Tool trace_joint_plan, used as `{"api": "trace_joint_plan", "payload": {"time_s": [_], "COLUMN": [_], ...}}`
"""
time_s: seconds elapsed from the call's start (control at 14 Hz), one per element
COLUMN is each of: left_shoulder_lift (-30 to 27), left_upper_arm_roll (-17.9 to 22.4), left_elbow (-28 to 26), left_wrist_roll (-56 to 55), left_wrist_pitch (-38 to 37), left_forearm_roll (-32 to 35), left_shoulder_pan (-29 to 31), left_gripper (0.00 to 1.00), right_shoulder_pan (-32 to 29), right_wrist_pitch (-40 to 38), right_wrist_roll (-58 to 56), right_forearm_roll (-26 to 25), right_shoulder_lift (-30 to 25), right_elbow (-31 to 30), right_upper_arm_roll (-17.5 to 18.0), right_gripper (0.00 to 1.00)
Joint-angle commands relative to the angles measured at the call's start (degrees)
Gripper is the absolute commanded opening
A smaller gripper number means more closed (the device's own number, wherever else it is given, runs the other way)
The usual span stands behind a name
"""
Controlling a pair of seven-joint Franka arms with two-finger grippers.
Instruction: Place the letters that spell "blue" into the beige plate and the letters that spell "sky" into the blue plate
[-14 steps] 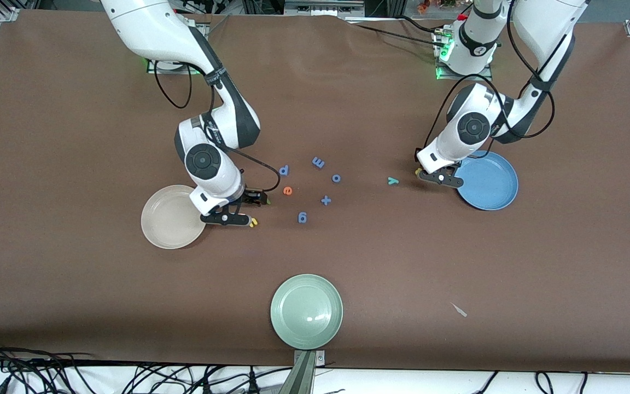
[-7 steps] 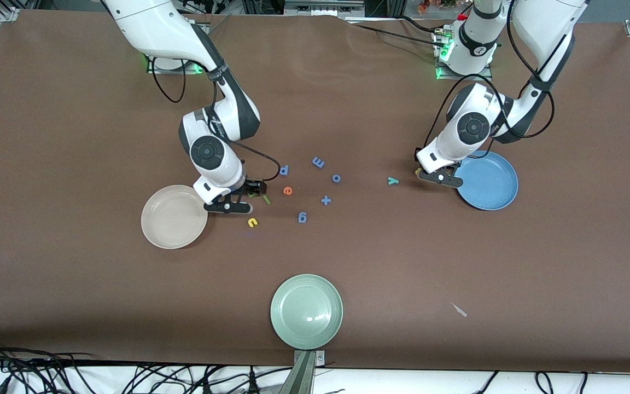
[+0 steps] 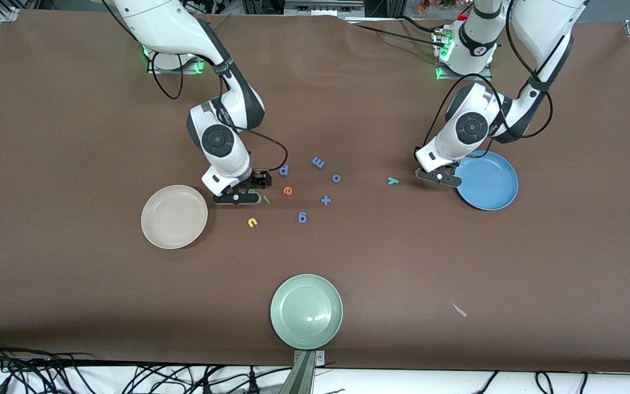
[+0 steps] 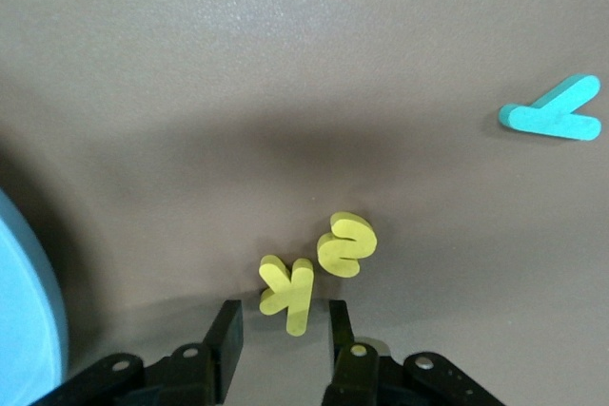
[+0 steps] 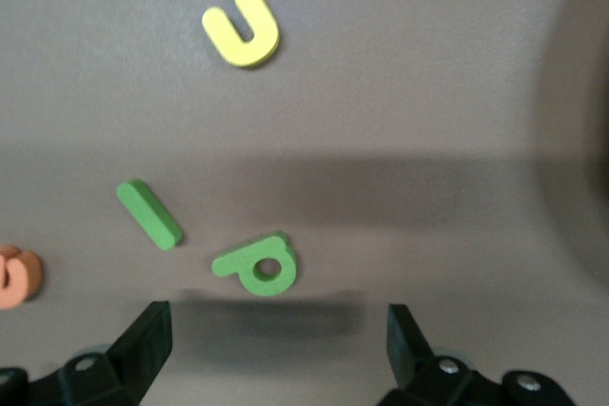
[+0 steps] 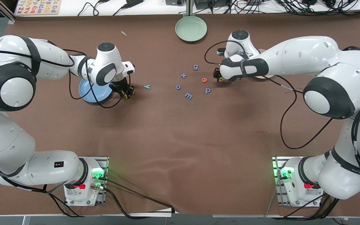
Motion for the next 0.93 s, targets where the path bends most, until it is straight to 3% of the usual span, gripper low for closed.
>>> {"api": "trace_joint_plan", "payload": {"time_s": [0.0,0.14,0.43,0.86], "left_shoulder_lift": [0.3,0.3,0.3,-0.5], "left_upper_arm_roll": [-0.2,-0.2,-0.2,-0.2], "left_elbow": [-0.3,-0.3,-0.2,0.2], "left_wrist_roll": [0.0,-0.1,-0.1,0.0], "left_wrist_pitch": [0.6,0.6,0.6,0.4], "left_forearm_roll": [2.4,2.4,2.4,2.4], "left_shoulder_pan": [0.3,0.3,0.6,1.0], "left_gripper": [0.39,0.37,0.16,0.11], "right_shoulder_pan": [0.3,0.3,0.2,0.0], "right_wrist_pitch": [1.4,1.7,4.4,6.9], "right_wrist_roll": [-1.0,-3.4,-5.0,-6.3], "right_forearm_roll": [-2.3,-2.4,-3.3,-3.3], "right_shoulder_lift": [-1.3,-1.3,-0.5,1.1], "right_elbow": [-1.9,-1.8,-1.8,-1.6], "right_upper_arm_roll": [0.0,0.0,-0.1,-0.2], "right_gripper": [1.00,1.00,1.00,1.00]}}
